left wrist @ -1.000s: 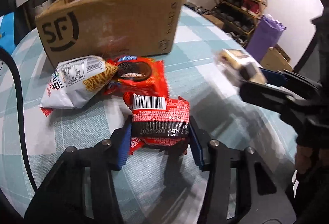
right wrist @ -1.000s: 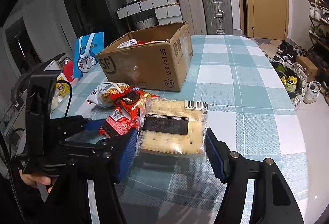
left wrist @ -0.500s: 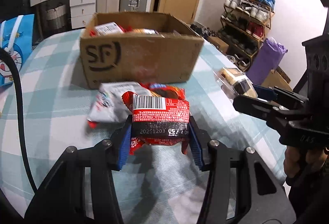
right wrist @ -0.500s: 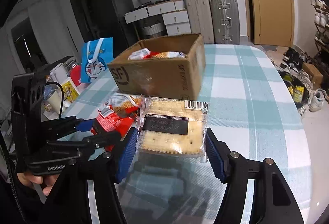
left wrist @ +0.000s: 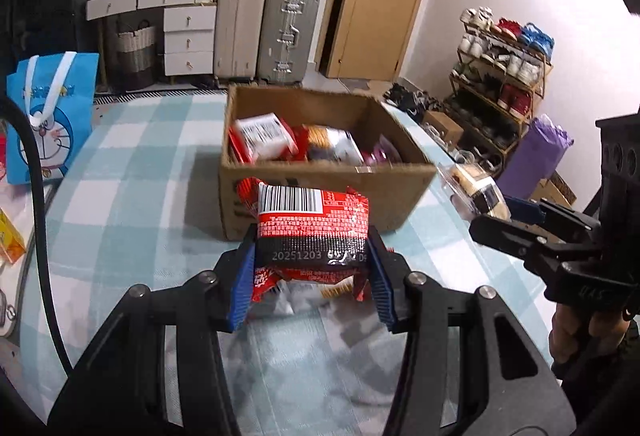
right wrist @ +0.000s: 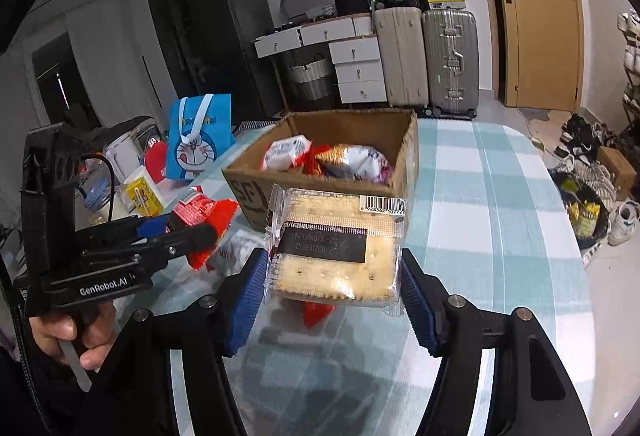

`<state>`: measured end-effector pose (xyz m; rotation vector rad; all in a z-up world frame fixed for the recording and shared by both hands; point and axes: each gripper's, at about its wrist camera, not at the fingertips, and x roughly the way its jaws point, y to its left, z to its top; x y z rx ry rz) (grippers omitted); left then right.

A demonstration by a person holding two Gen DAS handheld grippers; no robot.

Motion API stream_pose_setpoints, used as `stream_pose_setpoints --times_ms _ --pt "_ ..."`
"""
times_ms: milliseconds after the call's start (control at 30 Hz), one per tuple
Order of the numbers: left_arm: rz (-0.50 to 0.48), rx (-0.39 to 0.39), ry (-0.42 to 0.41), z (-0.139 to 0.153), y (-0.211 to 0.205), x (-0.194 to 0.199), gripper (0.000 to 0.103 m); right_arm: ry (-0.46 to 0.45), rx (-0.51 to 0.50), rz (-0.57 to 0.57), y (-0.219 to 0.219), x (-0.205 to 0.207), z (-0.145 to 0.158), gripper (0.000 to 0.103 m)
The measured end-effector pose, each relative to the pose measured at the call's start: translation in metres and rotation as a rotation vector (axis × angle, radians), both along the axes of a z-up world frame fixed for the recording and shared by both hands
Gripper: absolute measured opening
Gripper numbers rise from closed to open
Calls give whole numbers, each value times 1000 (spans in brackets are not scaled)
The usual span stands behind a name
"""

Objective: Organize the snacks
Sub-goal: 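Carry the red wafer pack with the left gripper and cracker pack with the right over the box, then open both grippers to drop the wafer and cracker packs into the box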

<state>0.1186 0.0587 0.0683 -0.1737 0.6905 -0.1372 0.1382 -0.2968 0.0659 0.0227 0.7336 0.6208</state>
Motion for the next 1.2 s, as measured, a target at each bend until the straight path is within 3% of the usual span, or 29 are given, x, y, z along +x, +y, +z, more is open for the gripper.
stream_pose_setpoints --times_ms 467,1200 --pt "17 -7 -28 33 19 53 46 -21 13 5 24 43 20 65" --pt "-3 40 -5 9 6 137 47 14 33 5 54 108 -2 65"
